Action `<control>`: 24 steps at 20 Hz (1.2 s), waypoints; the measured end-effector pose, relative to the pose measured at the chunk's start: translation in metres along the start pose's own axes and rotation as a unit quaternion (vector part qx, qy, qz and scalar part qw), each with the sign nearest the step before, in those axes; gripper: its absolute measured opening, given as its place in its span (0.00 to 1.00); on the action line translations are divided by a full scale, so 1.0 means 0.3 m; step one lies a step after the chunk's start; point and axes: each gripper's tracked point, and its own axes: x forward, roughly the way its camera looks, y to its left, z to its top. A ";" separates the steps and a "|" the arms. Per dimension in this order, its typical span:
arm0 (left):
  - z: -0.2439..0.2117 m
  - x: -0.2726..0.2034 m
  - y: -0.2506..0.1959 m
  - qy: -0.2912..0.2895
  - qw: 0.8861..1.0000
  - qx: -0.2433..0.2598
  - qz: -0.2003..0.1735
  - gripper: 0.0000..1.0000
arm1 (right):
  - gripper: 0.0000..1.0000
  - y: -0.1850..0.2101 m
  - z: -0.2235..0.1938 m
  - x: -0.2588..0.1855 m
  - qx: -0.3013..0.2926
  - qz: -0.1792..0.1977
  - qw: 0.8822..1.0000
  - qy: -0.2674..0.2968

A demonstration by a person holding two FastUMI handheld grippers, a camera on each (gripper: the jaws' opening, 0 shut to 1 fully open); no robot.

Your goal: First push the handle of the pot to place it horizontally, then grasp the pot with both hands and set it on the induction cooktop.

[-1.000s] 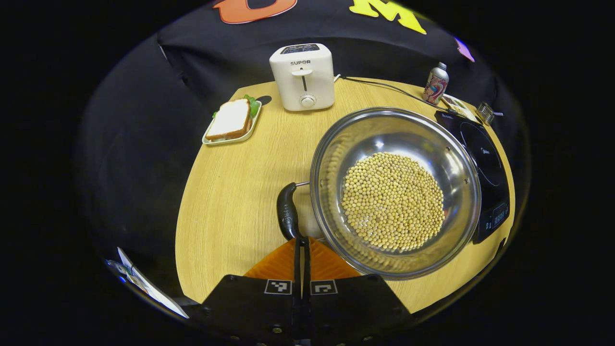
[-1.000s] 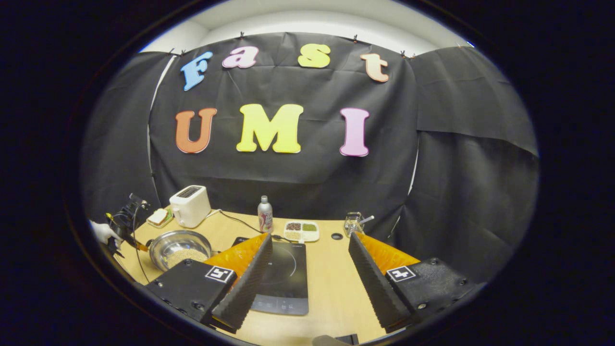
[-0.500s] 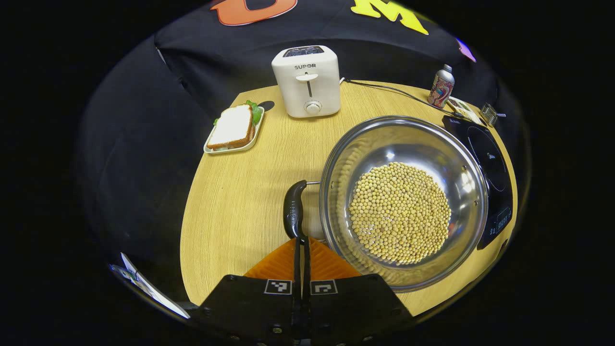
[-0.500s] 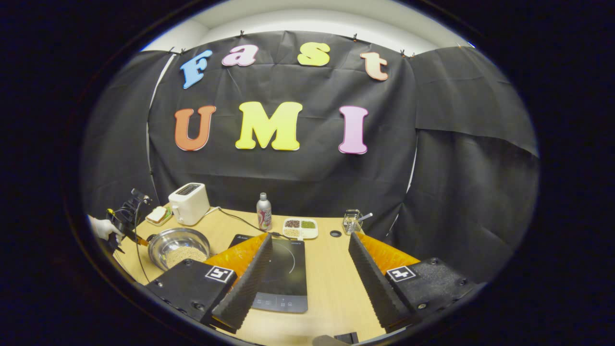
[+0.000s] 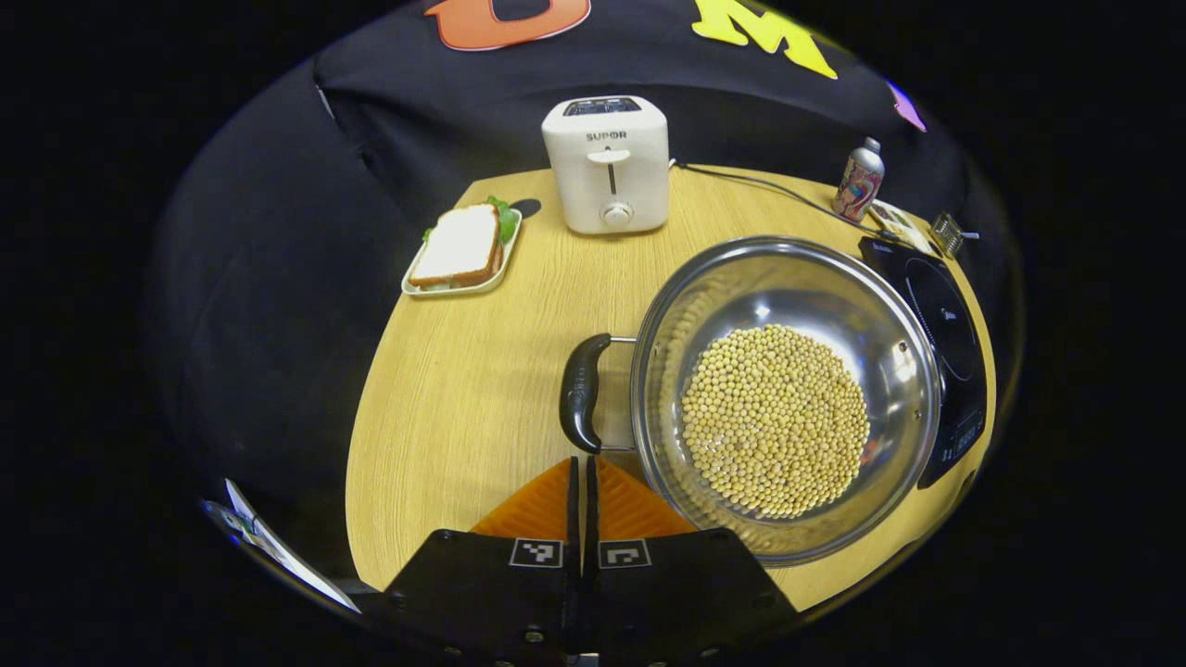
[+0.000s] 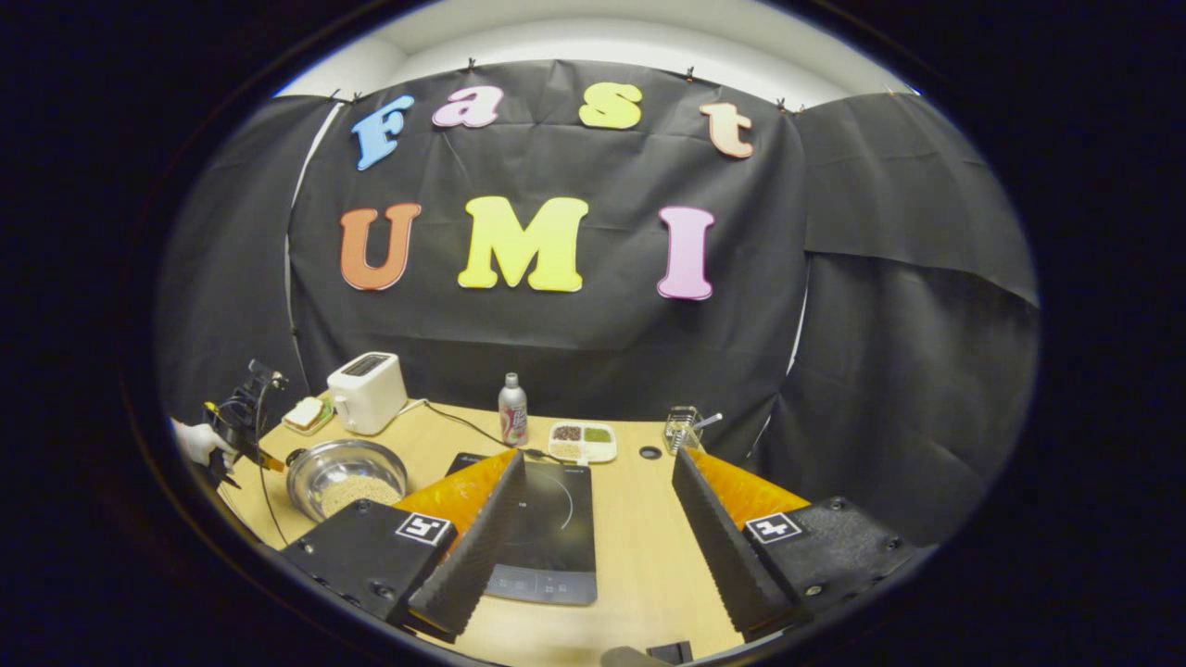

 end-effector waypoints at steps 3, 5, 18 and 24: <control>0.042 -0.058 0.066 -0.048 0.999 -0.005 0.025 0.00 | 1.00 0.041 -0.015 0.010 0.010 0.012 1.000 0.006; 0.066 -0.096 0.088 -0.077 0.997 -0.009 0.028 0.05 | 1.00 0.079 -0.033 0.026 0.011 0.023 1.000 0.015; 0.159 -0.125 -0.004 -0.134 0.991 -0.002 -0.019 0.97 | 1.00 0.577 -0.328 0.250 0.037 0.156 0.973 0.164; 0.162 -0.031 -0.042 -0.098 0.995 0.012 -0.024 0.97 | 0.96 0.812 -0.481 0.400 0.025 0.190 0.956 0.224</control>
